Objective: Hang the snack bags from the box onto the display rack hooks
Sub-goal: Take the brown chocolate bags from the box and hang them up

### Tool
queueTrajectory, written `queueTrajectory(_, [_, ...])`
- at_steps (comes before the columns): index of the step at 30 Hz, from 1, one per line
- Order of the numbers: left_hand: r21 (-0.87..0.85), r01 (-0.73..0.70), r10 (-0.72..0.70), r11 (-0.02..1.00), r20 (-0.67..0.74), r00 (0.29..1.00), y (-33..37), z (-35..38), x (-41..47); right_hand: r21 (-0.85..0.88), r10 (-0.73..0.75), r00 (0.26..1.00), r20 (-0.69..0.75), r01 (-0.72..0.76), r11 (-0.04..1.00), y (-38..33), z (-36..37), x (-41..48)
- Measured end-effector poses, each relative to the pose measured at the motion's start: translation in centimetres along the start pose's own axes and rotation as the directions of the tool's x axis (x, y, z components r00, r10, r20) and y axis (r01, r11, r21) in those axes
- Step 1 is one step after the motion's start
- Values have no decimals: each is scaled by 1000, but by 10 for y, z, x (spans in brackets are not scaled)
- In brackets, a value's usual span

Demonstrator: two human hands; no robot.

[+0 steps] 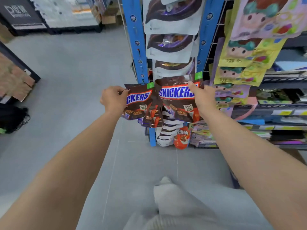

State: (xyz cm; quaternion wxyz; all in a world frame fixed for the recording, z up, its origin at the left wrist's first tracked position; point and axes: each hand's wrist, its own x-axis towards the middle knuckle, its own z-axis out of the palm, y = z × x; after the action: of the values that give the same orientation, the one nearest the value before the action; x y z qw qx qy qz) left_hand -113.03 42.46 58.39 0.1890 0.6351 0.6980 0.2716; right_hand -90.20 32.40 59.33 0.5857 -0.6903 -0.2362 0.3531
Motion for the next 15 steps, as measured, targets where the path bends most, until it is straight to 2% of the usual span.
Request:
queueTrajectory(3, [-91,64,-58,994,67,996,-9,11,26,160,68,992,-102,-51,986,-2,10,15])
queueTrajectory(6, [-151,128,-111,980,112,987,-9,22,43,171,82,996,-46,-73,983,2,20,23])
queueTrajectory(9, [-46,102,-97,994,102,990,0,33,54,20,49,999,6,-49,999,11,31,26])
queueTrajectory(13, [20,-90,86,996,149,985,11,44,73,-190,-4,1000,-15,1,982,17,50,29])
queueTrajectory(15, [29,-154,147,988,174,974,16,48,83,-238,-8,999,-33,0,971,18,57,30])
